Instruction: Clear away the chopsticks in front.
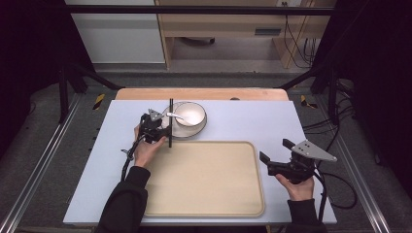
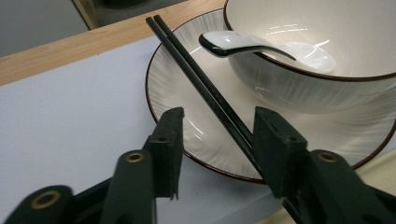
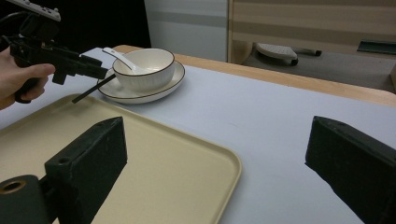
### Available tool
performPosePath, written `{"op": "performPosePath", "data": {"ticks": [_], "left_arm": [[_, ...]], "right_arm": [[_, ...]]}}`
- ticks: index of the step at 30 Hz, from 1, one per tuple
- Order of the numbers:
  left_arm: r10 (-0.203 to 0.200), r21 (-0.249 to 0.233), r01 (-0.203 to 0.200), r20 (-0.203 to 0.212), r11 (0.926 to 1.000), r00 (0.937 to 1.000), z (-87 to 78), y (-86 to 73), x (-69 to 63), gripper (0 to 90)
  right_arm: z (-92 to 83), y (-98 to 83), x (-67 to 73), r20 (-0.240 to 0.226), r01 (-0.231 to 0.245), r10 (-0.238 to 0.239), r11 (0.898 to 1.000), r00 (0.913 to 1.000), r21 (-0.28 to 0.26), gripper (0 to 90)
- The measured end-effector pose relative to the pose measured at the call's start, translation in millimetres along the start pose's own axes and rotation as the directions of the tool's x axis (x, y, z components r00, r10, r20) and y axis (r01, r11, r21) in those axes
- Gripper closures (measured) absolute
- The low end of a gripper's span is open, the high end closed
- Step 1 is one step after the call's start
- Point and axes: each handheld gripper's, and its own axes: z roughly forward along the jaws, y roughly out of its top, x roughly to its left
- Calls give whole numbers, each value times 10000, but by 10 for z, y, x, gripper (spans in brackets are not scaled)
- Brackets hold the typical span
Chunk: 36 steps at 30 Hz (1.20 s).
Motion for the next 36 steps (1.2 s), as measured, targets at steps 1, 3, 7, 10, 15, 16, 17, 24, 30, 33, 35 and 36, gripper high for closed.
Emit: {"op": "performPosePath", "data": {"ticks": [1, 3, 7, 10, 15, 16, 17, 24, 30, 33, 35, 36], "left_arm": [[-31, 105, 31, -9, 9999, 10000, 23, 2, -6, 559], [-18, 141, 18, 17, 9999, 10000, 34, -1, -6, 584], [-106, 252, 104, 86, 9996, 9999, 78, -24, -6, 648], [-106, 227, 104, 113, 9997, 9999, 85, -25, -15, 705], [-61, 261, 56, 197, 9996, 9998, 100, -32, -28, 771], [-51, 284, 46, 197, 9996, 9998, 101, -33, -29, 775], [-73, 284, 68, 187, 9996, 9998, 101, -32, -29, 776], [-183, 282, 179, 125, 9994, 9998, 102, -35, -20, 812], [-383, 362, 382, 38, 9986, 9993, 145, -11, 2, 765], [-390, 440, 388, 35, 9983, 9992, 170, 16, 7, 763], [-355, 518, 357, -49, 9980, 9994, 186, 33, 0, 771], [-356, 525, 361, -99, 9980, 9993, 193, 36, -4, 777]], "right_arm": [[-1, 0, 0, -8, -5, 5, 10000, 10000, 27, 54], [-1, -2, 0, -6, 5, -5, 10000, 10000, 41, 54], [-2, -1, 0, -11, -14, 14, 10000, 10000, 2, 55], [1, -3, 3, -23, 2, -2, 10000, 10000, 44, 56], [4, -3, 4, -50, 50, -49, 10000, 10000, 22, 57], [4, -3, 4, -50, 41, -41, 10000, 10000, 25, 57], [4, -3, 3, -47, 35, -35, 10000, 10000, 27, 57], [5, -2, 6, -73, 42, -41, 10000, 10000, 26, 58], [2, 0, 5, -91, 10, -9, 10000, 10000, 26, 60], [3, 2, 9, -102, -3, 3, 10000, 9999, 23, 60], [3, 2, 8, -103, -12, 12, 10000, 9999, 21, 60], [2, 2, 7, -109, -19, 19, 10000, 9999, 21, 60]]}}
